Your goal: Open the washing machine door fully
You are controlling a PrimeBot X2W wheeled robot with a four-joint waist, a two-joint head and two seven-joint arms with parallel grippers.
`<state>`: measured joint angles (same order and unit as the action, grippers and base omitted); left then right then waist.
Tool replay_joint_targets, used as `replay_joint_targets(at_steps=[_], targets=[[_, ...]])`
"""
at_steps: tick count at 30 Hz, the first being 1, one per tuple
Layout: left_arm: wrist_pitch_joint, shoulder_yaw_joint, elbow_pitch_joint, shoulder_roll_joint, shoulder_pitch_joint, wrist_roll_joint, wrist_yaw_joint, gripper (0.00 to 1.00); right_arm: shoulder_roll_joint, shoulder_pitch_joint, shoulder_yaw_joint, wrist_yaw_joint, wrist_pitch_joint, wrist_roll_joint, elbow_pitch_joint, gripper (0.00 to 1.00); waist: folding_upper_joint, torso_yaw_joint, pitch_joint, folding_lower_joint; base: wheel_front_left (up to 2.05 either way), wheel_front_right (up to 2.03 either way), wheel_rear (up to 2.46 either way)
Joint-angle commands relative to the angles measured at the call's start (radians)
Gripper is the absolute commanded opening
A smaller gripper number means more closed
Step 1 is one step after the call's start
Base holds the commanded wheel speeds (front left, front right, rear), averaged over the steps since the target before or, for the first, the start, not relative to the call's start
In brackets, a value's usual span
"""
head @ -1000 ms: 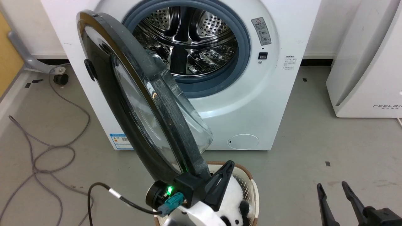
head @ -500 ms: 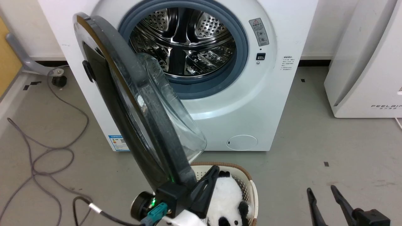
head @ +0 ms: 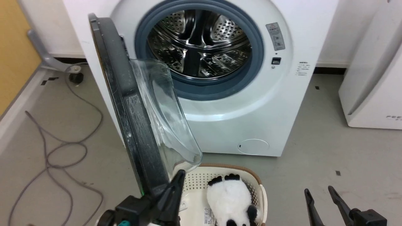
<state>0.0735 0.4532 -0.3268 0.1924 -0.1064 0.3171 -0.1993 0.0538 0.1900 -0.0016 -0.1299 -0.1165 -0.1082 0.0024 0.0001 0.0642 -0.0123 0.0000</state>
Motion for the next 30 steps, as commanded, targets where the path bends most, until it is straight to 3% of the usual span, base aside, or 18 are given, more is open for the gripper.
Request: replay_joint_targets(at_steps=[1, 18, 30], targets=[[-0.006, -0.014, -0.016, 0.015, -0.017, -0.004, -0.011, 0.00, -0.004, -0.022, 0.000, -0.001, -0.002, -0.007, -0.002, 1.00, -0.0001, 0.014, -0.001, 0.0000, 0.00, 0.00, 0.00], [0.000, -0.198, -0.115, 0.111, -0.111, -0.024, -0.131, 0.00, -0.004, -0.012, -0.016, -0.001, 0.001, -0.009, 0.004, 1.00, -0.0001, 0.104, -0.009, 0.0000, 0.00, 0.00, 0.00], [-0.144, -0.462, 0.101, 0.166, -0.053, 0.122, -0.115, 0.00, -0.004, -0.022, -0.001, -0.001, 0.014, -0.003, -0.025, 1.00, -0.0001, 0.087, 0.004, 0.0000, 0.00, 0.00, 0.00]])
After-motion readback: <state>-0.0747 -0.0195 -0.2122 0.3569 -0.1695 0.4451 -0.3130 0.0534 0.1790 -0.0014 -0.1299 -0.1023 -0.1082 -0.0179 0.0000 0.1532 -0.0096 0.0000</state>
